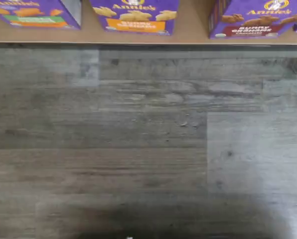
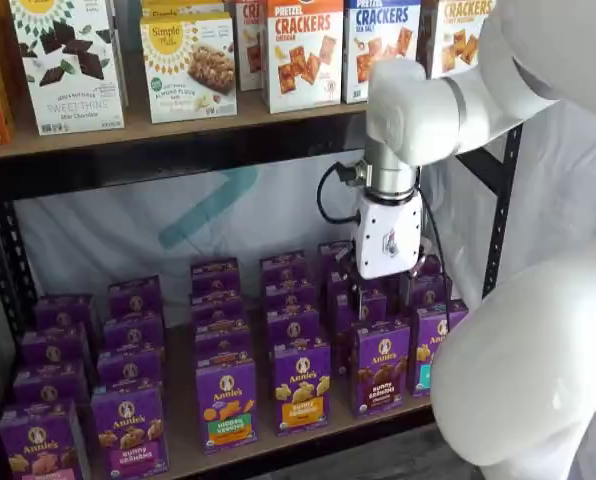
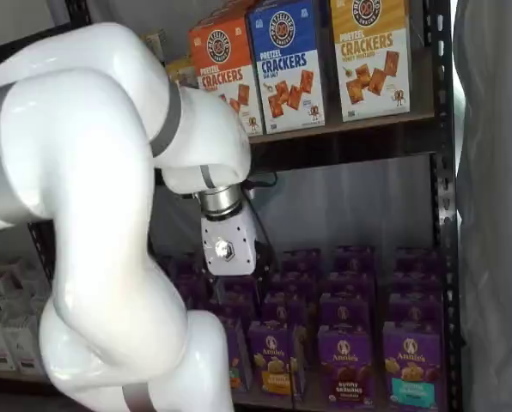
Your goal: Pick up the purple box with a brown patch in the center, on the bottom shelf, the fifth box from the left
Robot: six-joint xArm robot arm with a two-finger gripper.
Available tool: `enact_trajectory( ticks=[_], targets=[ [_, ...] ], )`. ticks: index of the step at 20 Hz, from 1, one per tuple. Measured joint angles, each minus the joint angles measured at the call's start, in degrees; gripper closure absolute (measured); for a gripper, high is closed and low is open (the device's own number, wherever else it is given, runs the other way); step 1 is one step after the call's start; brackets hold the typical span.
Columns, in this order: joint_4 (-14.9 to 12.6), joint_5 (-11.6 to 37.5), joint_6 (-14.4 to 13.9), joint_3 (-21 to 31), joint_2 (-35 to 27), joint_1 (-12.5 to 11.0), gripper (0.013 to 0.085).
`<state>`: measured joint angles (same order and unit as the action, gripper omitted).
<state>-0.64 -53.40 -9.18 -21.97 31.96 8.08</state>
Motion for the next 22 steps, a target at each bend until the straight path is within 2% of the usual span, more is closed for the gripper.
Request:
enact_trajectory(
  ticks=[9,14,18,22],
  targets=[
    [0.94,12.69,2.57,-0.13,-12.19,-1.87,0.0130],
    [3.87,20.45,6.50,-0.55,-18.70,-3.28,0.0130],
    [3.11,25.29,7.04,-2.22,-25.11,-4.28,0.0130],
    [0.39,30.38,5.99,-4.31,-31.81,-5.57,0.0130]
  ],
)
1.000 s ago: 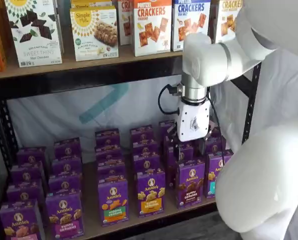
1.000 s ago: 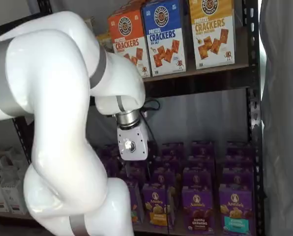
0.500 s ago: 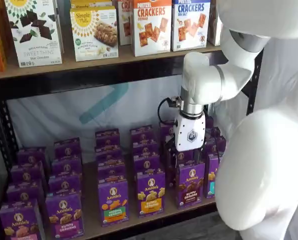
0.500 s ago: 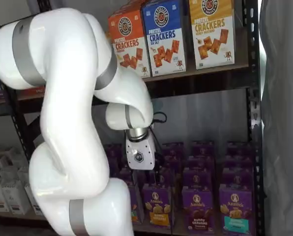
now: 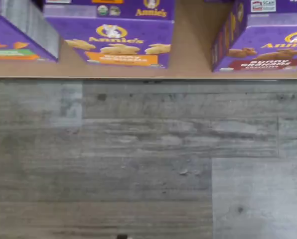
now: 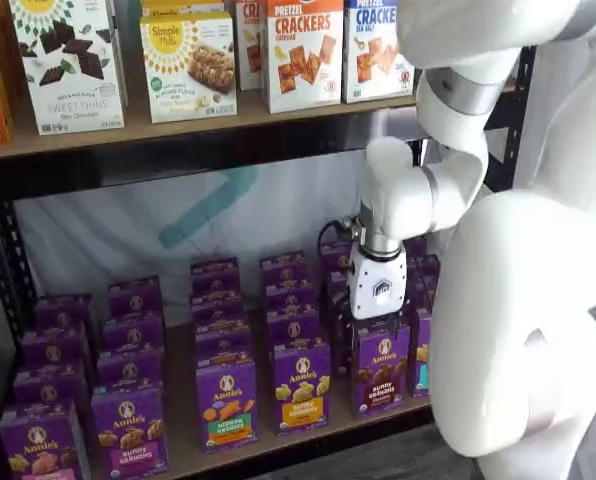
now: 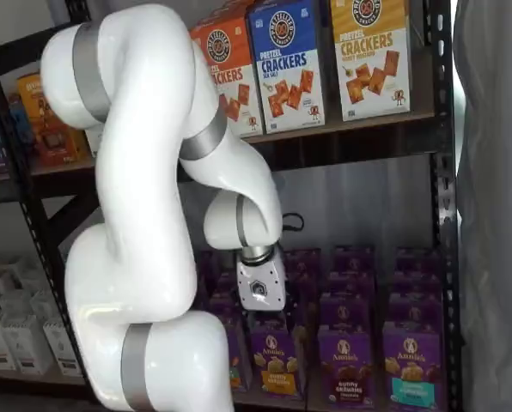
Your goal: Pick up the purple box with a brown patch in the center, on the bottom shelf, the fifth box from the left
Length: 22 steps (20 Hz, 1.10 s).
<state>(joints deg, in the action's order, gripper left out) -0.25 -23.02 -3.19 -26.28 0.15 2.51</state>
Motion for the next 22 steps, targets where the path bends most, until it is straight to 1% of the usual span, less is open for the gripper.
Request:
enact_trajectory(
  ticks=[3,4,7,9,11,12,13,15,17,19,20,21,22],
  targets=[
    [-4.03,2.87,-2.31,-2.37,-5.34,-1.44,0.0130],
    [-4.19,3.71,-2.13,-2.96,-6.65,-1.77,0.0130],
    [-2.97,6.09,-0.08,-5.08,-10.79,-2.64,0.0130],
    [-2.93,7.78,0.55,-6.29,-13.06,-3.26,0.0130],
    [-5.01,9.66,-0.53,-7.65,-15.44,-4.23,0.0130],
    [-5.64,10.42,-0.72,-8.31,-16.47,-4.65,0.0130],
    [-5.68,10.80,-0.34,-9.27,-17.64,-5.05,0.0130],
    [-6.99,10.24,-0.75,-11.55,-19.76,-5.92,0.0130],
    [-6.51,9.93,0.28,-13.32,-21.44,-6.47,0.0130],
    [-9.02,10.33,-1.28,-14.93,-23.02,-7.39,0.0130],
    [-11.08,10.67,-2.83,-15.66,-23.75,-7.91,0.0130],
    [-14.21,10.91,-5.19,-16.64,-24.58,-8.56,0.0130],
    [-16.53,11.17,-6.87,-17.93,-25.76,-9.21,0.0130]
  ],
)
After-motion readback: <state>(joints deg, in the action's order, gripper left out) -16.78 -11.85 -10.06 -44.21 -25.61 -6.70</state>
